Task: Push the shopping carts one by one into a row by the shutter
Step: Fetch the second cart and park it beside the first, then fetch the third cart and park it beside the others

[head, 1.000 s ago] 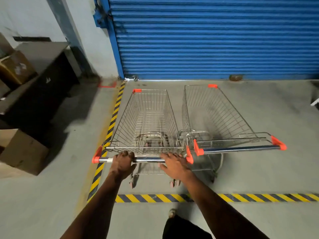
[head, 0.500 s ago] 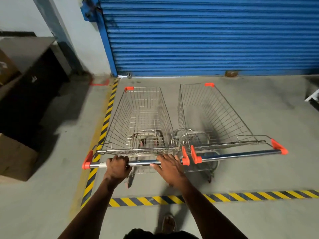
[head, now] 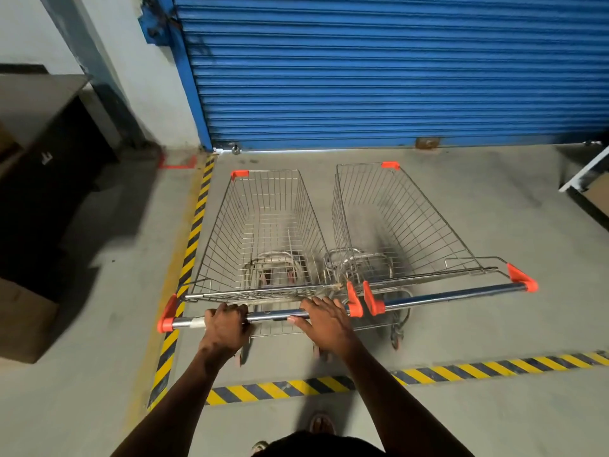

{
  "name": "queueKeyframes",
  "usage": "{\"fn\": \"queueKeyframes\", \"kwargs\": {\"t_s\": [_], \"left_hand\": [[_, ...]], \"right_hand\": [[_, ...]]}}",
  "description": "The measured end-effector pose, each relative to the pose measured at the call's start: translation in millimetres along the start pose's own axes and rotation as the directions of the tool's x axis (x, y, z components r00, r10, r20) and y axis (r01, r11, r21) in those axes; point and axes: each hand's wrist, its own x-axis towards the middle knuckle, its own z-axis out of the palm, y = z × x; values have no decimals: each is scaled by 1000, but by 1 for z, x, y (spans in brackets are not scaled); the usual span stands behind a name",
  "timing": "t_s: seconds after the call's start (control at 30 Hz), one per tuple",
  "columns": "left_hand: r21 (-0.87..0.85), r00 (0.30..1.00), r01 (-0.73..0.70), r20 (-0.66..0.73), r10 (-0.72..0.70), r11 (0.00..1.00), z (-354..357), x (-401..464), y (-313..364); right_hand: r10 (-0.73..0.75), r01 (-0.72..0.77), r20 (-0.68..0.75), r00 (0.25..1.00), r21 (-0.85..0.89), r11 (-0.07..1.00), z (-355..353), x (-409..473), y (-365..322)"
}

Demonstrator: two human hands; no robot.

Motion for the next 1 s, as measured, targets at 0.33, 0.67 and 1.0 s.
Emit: {"fn": "queueKeyframes", "kwargs": {"t_s": [0.33, 0.67, 1.0], "left_hand": [[-79, 1000, 0, -15, -2, 997, -1, -5, 0], [-218, 979, -168, -152, 137, 961, -23, -16, 28], [-89, 795, -571, -307, 523, 816, -56, -9, 173]], "right_hand": [[33, -36, 52, 998, 54, 998, -8, -6, -4], [51, -43, -126, 991, 67, 997, -20, -19, -5], [307, -322, -437, 845, 40, 946, -69, -128, 57]]}}
